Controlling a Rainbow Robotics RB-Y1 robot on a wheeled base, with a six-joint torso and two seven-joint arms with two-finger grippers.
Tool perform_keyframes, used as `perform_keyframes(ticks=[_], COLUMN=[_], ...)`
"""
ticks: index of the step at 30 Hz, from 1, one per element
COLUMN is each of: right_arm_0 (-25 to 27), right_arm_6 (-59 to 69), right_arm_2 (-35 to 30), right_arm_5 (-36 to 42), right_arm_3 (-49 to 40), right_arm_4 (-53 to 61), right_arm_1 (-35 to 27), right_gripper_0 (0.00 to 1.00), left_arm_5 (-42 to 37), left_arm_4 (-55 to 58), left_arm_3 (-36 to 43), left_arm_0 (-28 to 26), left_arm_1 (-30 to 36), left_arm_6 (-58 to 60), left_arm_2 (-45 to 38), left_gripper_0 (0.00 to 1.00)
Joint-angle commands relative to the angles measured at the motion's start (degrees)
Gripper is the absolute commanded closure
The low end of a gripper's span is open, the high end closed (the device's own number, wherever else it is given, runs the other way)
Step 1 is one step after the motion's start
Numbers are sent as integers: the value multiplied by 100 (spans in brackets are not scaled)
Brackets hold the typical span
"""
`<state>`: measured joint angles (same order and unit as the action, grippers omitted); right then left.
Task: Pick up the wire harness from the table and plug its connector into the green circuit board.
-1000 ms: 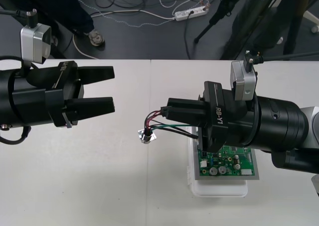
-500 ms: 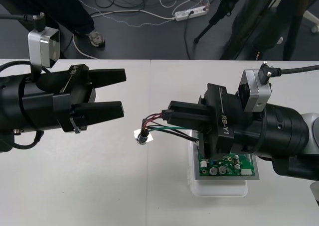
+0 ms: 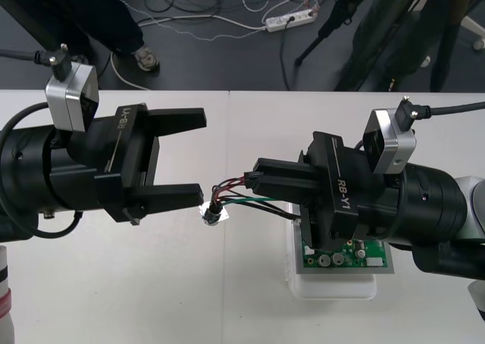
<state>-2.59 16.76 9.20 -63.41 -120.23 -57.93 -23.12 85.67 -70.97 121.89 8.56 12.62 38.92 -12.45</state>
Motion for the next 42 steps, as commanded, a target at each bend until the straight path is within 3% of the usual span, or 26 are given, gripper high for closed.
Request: perform_keyframes(ticks=[1, 17, 42], right_arm_0=[83, 109, 109], right_arm_6=[-235, -279, -200], right_arm_2=[126, 135, 21], right_arm_5=[39, 48, 56], right_arm_3=[-212, -212, -203], right_arm_4=[106, 115, 150], right_arm_1=[98, 98, -96], right_gripper_0=[100, 100, 100], left_arm_5=[222, 222, 196], left_arm_4=[-4, -22, -101], left_arm_3=[36, 36, 27], left_arm_0=[-249, -715, -741], left_arm_1=[-163, -330, -629], left_arm_6=[-253, -851, -1123], left_arm_2=[322, 700, 867], left_gripper_0=[0, 0, 0])
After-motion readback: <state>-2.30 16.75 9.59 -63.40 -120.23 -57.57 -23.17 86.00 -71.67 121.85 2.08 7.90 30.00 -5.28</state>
